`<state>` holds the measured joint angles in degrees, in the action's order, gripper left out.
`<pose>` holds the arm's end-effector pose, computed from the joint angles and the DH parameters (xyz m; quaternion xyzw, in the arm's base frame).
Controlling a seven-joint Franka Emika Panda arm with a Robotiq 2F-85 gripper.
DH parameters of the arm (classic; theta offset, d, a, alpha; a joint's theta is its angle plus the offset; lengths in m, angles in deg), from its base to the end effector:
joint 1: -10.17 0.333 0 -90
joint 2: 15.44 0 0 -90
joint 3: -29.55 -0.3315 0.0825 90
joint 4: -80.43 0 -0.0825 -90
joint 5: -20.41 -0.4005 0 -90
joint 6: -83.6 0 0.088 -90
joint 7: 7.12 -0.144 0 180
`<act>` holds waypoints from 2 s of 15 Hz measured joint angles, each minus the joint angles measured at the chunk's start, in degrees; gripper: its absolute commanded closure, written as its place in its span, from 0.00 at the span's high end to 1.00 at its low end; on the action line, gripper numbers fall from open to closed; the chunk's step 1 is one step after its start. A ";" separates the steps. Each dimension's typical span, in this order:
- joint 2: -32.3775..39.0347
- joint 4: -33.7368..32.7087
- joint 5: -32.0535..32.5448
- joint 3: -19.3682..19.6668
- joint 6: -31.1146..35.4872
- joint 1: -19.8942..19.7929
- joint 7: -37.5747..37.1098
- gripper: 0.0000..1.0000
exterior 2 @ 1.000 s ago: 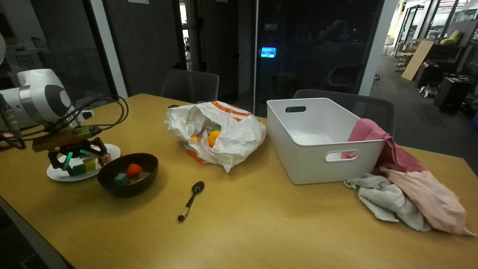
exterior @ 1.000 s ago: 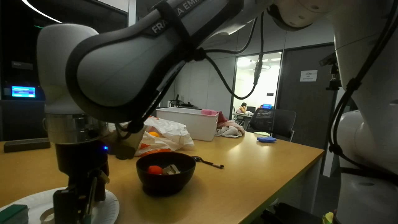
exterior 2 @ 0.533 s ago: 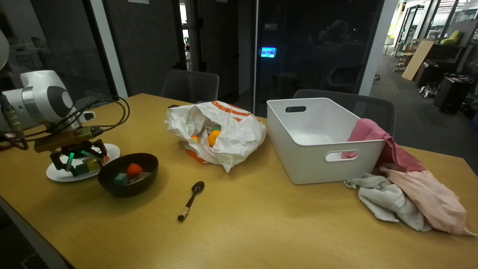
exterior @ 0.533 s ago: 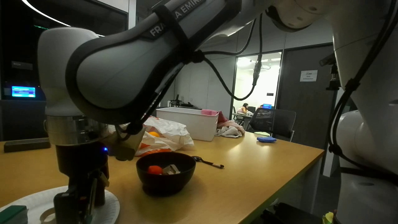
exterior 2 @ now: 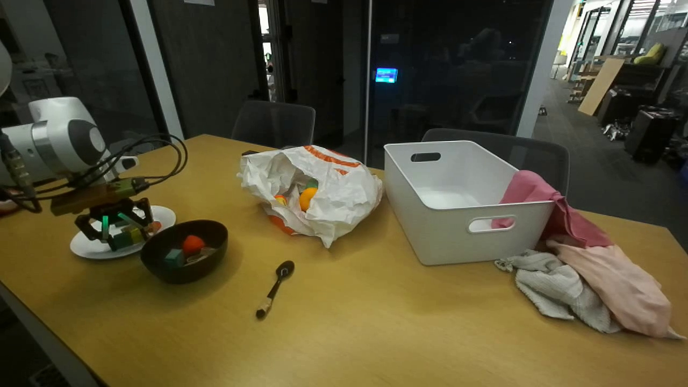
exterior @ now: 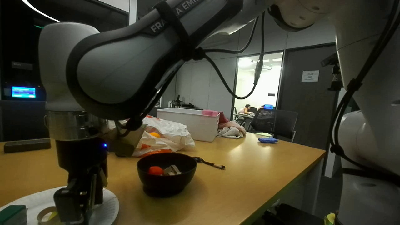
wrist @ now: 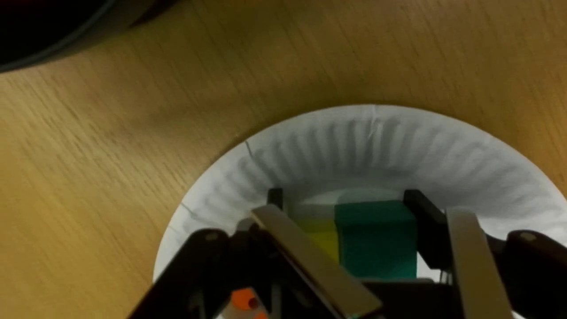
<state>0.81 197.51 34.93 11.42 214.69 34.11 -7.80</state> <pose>0.4583 0.3937 0.2744 0.9034 0.4256 0.0098 0.0507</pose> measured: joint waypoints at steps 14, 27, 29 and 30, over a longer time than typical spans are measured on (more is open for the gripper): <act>-12.97 -2.06 6.68 4.56 -4.73 -4.35 -9.85 0.43; -17.53 6.27 -1.88 6.68 -21.69 -11.73 -14.80 1.00; -17.52 6.76 -2.79 6.71 -21.72 -12.22 -14.83 1.00; -17.52 6.82 -3.10 6.71 -21.73 -12.35 -14.83 1.00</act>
<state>-16.71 204.33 31.83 18.13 192.97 21.76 -22.63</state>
